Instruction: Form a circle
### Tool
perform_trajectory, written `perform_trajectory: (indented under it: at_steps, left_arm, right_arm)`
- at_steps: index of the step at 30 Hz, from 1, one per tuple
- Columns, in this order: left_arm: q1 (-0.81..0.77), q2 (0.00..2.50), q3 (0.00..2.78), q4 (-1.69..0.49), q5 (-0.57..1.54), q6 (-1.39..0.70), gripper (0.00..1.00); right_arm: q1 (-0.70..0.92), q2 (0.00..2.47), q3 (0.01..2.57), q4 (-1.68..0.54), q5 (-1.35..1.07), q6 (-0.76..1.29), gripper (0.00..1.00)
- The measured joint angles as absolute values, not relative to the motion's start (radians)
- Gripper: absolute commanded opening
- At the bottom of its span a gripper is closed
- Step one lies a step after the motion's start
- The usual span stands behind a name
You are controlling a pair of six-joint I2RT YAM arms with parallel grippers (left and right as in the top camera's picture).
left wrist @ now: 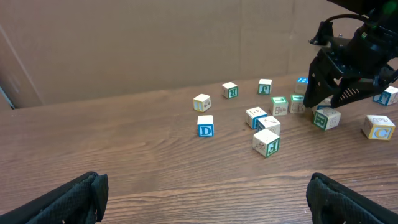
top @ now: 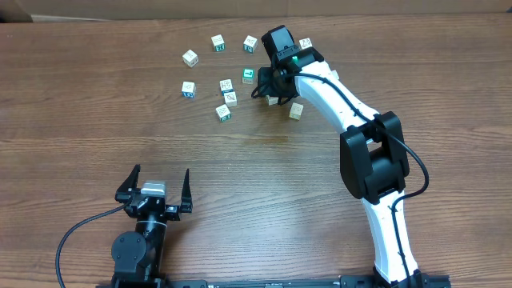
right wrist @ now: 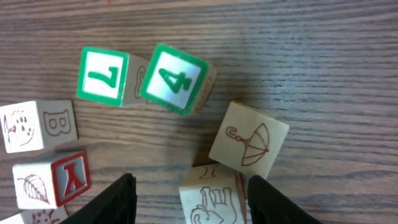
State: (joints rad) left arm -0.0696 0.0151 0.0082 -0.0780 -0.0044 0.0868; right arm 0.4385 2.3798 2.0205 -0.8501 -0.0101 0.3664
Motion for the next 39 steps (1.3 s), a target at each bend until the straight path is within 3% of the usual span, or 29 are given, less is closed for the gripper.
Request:
perform_trajectory:
  at_steps: [6,17,39]
  left_arm:
    - [-0.070,0.015,0.008,-0.078,-0.004,0.087,1.00]
    - [-0.070,0.015,0.008,-0.078,-0.004,0.087,0.99]
    - [-0.070,0.015,0.008,-0.078,-0.004,0.087,0.99]
  right_arm:
    - [0.439,2.380,2.020,-0.830,0.019,0.371,0.50]
    - [0.439,2.380,2.020,-0.857,0.031,0.478,0.51]
    - [0.505,2.380,2.020,-0.902,-0.007,0.494,0.52]
